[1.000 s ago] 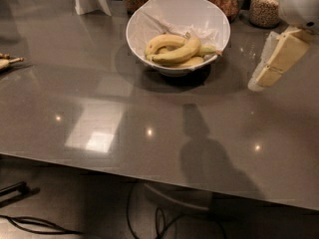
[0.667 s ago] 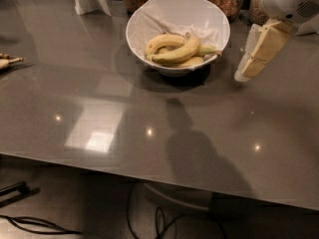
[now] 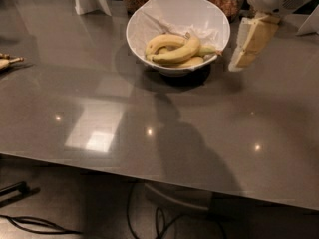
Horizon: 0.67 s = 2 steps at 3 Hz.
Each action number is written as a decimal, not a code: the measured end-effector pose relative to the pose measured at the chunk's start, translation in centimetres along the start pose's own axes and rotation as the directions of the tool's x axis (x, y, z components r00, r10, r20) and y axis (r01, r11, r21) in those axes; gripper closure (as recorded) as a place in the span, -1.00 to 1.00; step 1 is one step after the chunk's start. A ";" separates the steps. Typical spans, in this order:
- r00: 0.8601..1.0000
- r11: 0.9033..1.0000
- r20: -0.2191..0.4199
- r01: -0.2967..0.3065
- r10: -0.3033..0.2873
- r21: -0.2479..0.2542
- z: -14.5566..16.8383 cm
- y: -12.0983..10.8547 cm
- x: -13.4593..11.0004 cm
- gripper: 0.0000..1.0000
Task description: Pick banana from white bowl
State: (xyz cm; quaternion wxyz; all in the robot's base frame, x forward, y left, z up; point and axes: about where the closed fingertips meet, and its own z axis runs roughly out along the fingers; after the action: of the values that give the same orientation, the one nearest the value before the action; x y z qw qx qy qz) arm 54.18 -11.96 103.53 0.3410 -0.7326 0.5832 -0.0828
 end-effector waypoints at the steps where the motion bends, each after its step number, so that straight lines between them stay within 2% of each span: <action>1: 0.988 0.987 -0.020 0.151 -0.150 0.048 1.4 -2.6 -1.1 -1.00; 2: 0.937 0.938 -0.058 0.347 -0.345 0.028 5.1 -5.4 -2.1 -1.00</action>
Offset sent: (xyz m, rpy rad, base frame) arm 0.1222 0.0838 -0.0158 -0.4141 -0.2755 0.4090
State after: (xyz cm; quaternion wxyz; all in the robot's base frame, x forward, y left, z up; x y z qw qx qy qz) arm 60.49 -7.50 103.49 0.3196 -0.8146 0.4526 -0.1715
